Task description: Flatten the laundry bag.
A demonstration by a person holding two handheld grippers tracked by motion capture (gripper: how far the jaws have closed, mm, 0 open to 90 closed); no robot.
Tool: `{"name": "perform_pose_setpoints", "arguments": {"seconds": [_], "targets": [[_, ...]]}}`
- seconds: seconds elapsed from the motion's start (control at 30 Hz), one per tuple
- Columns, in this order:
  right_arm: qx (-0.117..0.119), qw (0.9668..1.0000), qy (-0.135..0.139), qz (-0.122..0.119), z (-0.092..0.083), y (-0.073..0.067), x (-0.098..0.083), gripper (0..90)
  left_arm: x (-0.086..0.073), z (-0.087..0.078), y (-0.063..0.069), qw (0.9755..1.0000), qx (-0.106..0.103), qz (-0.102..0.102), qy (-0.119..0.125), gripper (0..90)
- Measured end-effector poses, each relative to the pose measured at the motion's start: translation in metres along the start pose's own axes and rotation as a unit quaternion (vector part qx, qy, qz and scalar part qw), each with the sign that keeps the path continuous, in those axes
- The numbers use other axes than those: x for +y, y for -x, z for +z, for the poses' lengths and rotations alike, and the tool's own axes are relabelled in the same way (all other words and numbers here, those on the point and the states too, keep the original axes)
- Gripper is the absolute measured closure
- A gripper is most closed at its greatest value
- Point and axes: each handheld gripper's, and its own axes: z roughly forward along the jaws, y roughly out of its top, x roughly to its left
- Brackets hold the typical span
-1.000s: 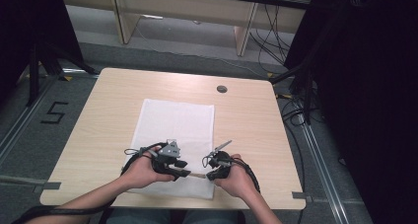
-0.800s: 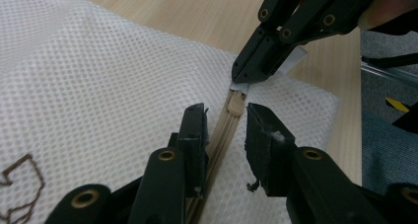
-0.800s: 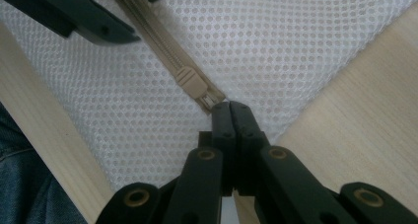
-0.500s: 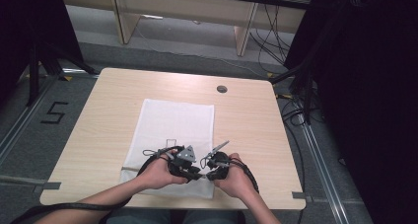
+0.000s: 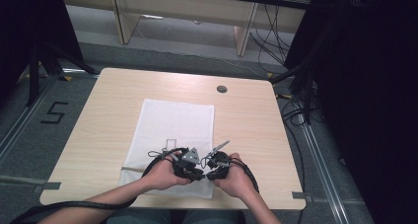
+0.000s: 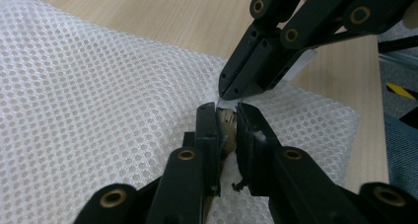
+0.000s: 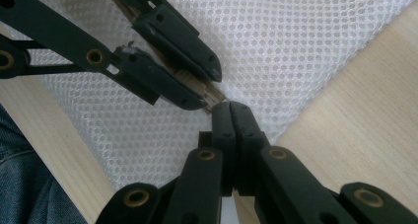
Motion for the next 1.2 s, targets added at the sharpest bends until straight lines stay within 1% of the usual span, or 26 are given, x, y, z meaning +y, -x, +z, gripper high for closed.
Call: {"name": "perform_pose_setpoints", "arguments": {"seconds": [0.03, 0.07, 0.1, 0.17, 0.2, 0.23, 0.27, 0.33, 0.37, 0.4, 0.43, 0.47, 0.5, 0.53, 0.67, 0.8, 0.83, 0.87, 0.9, 0.93, 0.97, 1.0, 1.07, 1.13, 1.17, 1.2], "targets": [[0.0, 1.0, -0.001, 0.002, -0.0001, -0.0003, 0.0, 90.0, 0.0007, -0.0012, 0.0017, 1.0, 0.003, -0.001, -0.002, 81.4], [-0.003, 1.0, 0.002, -0.007, 0.0001, 0.0011, 0.0001, 90.0, 0.0013, -0.0025, 0.0019, 1.0, 0.0, -0.004, -0.003, 85.7], [0.0, 1.0, -0.001, 0.001, -0.0003, 0.0001, -0.0001, 90.0, 0.0019, -0.0026, 0.0025, 0.9999, -0.002, -0.01, 0.002, 86.8], [-0.002, 1.0, 0.002, -0.005, -0.0001, 0.0008, -0.0001, 90.0, 0.0028, -0.0032, 0.0026, 1.0, -0.002, -0.001, -0.003, 86.9], [0.0, 1.0, 0.0, 0.004, -0.0001, -0.0004, -0.0002, 90.0, 0.0022, -0.0032, 0.0026, 1.0, 0.001, -0.006, -0.006, 86.9], [0.0, 1.0, 0.0, 0.004, -0.0001, -0.0004, -0.0002, 90.0, 0.0022, -0.0032, 0.0026, 1.0, 0.001, -0.006, -0.006, 86.9], [-0.002, 1.0, 0.003, -0.009, 0.0003, 0.0011, 0.0002, 90.0, 0.0015, -0.0029, 0.0016, 1.0, -0.003, -0.006, -0.002, 86.9], [-0.002, 1.0, 0.003, -0.009, 0.0004, 0.0012, 0.0002, 90.0, 0.0013, -0.0027, 0.0017, 0.9999, -0.003, -0.01, 0.001, 87.0], [0.0, 1.0, 0.001, 0.0, -0.0002, 0.0006, -0.0002, 90.0, 0.0011, -0.004, 0.0006, 1.0, -0.003, 0.002, -0.009, 87.0], [0.001, 0.9999, 0.005, -0.014, 0.0005, 0.0032, 0.0, 90.0, 0.0008, -0.0038, 0.0011, 1.0, -0.005, -0.001, -0.008, 87.0], [0.002, 1.0, 0.002, -0.002, -0.0004, 0.0016, -0.0004, 90.0, 0.0004, -0.0035, 0.0015, 1.0, -0.004, -0.003, -0.007, 86.9], [0.004, 1.0, 0.0, 0.005, -0.0005, 0.0013, -0.0005, 90.0, -0.0001, -0.0031, 0.0012, 1.0, -0.003, -0.001, -0.006, 86.9], [0.004, 1.0, 0.0, 0.005, -0.0005, 0.0013, -0.0005, 90.0, -0.0001, -0.0031, 0.0012, 1.0, -0.003, -0.001, -0.006, 86.8], [0.001, 1.0, 0.003, -0.004, -0.0001, 0.0018, -0.0002, 90.0, -0.0021, 0.0002, 0.0027, 0.9997, -0.005, -0.022, 0.005, 86.6], [0.0, 1.0, 0.004, -0.008, 0.0003, 0.0021, 0.0001, 90.0, -0.0037, 0.0015, 0.0017, 0.9996, -0.009, -0.027, 0.008, 86.2], [0.0, 1.0, 0.003, -0.008, 0.0003, 0.0021, 0.0002, 90.0, -0.0038, 0.0015, 0.0028, 0.9995, -0.005, -0.028, 0.009, 86.7], [0.002, 1.0, 0.0, 0.003, 0.0, 0.0001, -0.0001, 90.0, -0.003, 0.001, 0.0037, 0.9997, 0.0, -0.023, 0.004, 86.9], [0.001, 1.0, 0.0, 0.003, 0.0, 0.0, -0.0001, 90.0, -0.003, 0.001, 0.0037, 0.9997, 0.0, -0.023, 0.004, 87.0], [-0.001, 1.0, 0.0, -0.001, 0.0001, 0.0001, 0.0, 90.0, -0.0026, 0.0005, 0.0038, 0.9996, 0.001, -0.029, 0.001, 87.0], [-0.002, 1.0, 0.0, -0.007, -0.0001, 0.0003, 0.0002, 90.0, -0.0022, -0.0004, 0.002, 0.9998, 0.0, -0.021, -0.002, 87.1], [-0.004, 1.0, -0.001, -0.007, 0.0, 0.0, 0.0003, 90.0, -0.0022, -0.0008, 0.0032, 0.9993, 0.0, -0.037, 0.001, 87.1], [-0.003, 1.0, -0.001, -0.006, -0.0001, 0.0, 0.0004, 90.0, -0.002, -0.001, 0.003, 0.9991, -0.005, -0.043, 0.005, 87.1], [-0.004, 1.0, -0.003, 0.001, 0.0001, -0.0008, 0.0007, 90.0, -0.0014, -0.0021, 0.0032, 0.9991, -0.002, -0.042, 0.002, 87.1], [-0.007, 0.9999, -0.005, -0.007, -0.0002, -0.0004, 0.0013, 90.0, -0.0013, -0.0023, 0.0025, 0.9994, -0.003, -0.035, -0.002, 87.2], [-0.008, 0.9999, -0.005, -0.007, -0.0003, -0.0007, 0.0014, 90.0, -0.0007, -0.003, 0.0024, 0.9995, -0.002, -0.03, -0.003, 87.2], [-0.008, 0.9999, -0.005, -0.007, -0.0002, -0.0005, 0.0013, 90.0, -0.0006, -0.0031, 0.0037, 0.9991, -0.001, -0.041, 0.001, 87.2]]}}
